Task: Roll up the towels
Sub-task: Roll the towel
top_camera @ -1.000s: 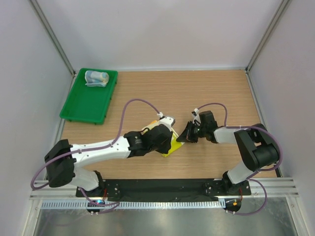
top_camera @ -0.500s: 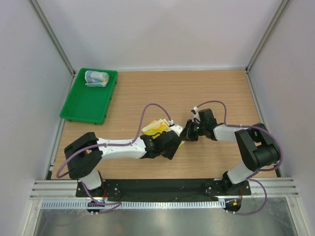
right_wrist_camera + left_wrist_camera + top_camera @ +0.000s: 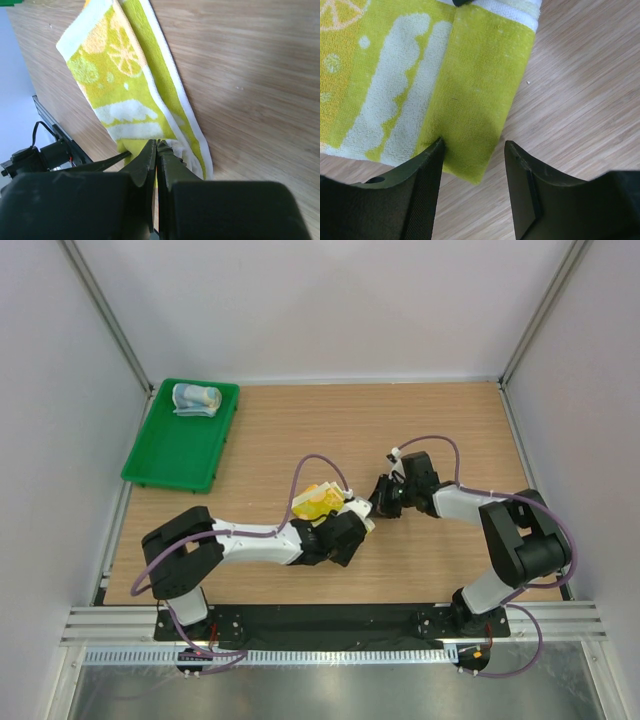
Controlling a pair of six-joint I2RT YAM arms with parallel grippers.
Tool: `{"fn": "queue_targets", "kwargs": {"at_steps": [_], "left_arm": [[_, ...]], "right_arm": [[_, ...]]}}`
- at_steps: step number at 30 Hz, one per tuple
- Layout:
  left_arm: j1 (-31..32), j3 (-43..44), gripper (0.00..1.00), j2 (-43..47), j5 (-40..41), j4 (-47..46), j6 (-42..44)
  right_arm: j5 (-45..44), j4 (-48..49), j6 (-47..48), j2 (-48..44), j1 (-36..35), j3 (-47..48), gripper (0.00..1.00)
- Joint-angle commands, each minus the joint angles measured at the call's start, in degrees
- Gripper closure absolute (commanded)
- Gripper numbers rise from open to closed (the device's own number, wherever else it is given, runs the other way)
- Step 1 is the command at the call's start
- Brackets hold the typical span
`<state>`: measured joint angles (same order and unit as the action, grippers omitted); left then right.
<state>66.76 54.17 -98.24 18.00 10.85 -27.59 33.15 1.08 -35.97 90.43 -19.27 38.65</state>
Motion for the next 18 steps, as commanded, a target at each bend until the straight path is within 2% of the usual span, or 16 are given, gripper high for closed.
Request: {"fn": "queue_targets", "kwargs": {"at_steps": [1,4,9,14,18], "left_arm": [[0.6,-3.0,0.47,1.1,-2.1,0.0,-0.6],[1.2,-3.5,0.48,1.2,-2.2,1.9,-1.9],[1.8,-3.3,0.60,-1.0,-2.0,4.9,-3.8],[2.4,-2.2,0.85,-3.7,-1.5,7.2,-4.1],[2.3,2.0,0.92,-5.0,-1.4,11.7,-5.6]], "right_arm": [[-0.8,-0.7,1.9,0.9,0.2,3.6,0.98],[-0.8,-3.0,2.2,2.2,0.2,5.6,0.98],[-1.2,-4.3,3.2,3.3,0.4,8.3,0.98],[-2.1,-6.5,3.0,1.0,1.7,9.4,0.99],[-3.4,-9.2,2.8,-2.9,3.5,8.9,0.99]]}}
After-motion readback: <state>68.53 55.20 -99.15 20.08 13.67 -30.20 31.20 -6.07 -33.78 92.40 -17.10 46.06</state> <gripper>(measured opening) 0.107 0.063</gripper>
